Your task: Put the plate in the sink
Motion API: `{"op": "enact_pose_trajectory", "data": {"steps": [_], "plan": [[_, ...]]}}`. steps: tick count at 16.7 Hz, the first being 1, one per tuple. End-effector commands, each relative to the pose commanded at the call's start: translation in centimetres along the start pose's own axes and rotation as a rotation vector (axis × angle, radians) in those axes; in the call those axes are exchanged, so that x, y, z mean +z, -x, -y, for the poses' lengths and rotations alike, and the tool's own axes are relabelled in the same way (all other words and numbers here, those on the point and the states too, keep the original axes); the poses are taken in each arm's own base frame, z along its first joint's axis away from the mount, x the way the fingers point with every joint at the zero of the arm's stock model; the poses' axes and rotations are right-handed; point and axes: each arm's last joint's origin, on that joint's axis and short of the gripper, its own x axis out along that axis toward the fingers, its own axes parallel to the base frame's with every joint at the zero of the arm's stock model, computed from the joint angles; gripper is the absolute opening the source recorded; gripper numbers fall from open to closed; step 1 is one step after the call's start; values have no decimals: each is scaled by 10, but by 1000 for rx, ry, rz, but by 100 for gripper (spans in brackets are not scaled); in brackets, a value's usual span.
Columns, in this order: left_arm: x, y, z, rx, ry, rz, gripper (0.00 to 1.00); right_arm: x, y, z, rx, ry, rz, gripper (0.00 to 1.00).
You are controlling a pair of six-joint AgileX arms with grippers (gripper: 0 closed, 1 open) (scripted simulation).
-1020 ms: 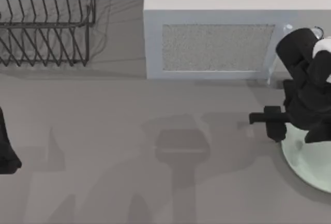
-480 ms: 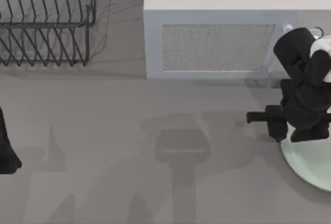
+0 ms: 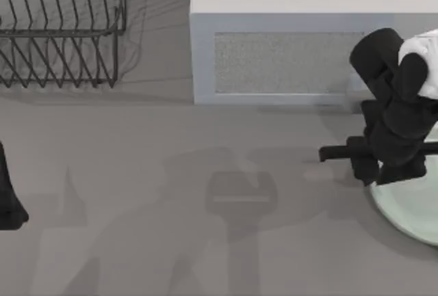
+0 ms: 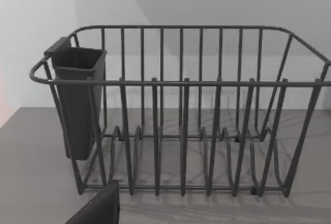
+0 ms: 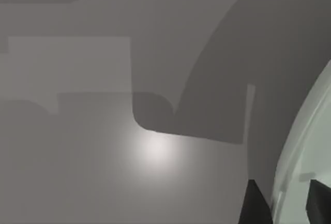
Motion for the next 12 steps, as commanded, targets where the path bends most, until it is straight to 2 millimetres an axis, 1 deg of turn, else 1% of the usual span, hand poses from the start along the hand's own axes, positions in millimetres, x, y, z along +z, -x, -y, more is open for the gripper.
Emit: {"op": "enact_pose_trajectory", "data": {"steps": [2, 3, 6, 9, 12], "plan": [[0, 0, 0, 0, 0, 0, 100, 3, 18, -11, -16, 46, -23, 0], [0, 0, 0, 0, 0, 0, 100, 5, 29, -16, -23, 67, -34, 0], [0, 0, 0, 0, 0, 0, 100, 12, 75, -27, -38, 107, -56, 0], [0, 0, 0, 0, 0, 0, 100, 18, 130, -24, -37, 89, -55, 0], [0, 0, 0, 0, 0, 0, 100, 19, 184, -8, -17, 26, -23, 0]]}}
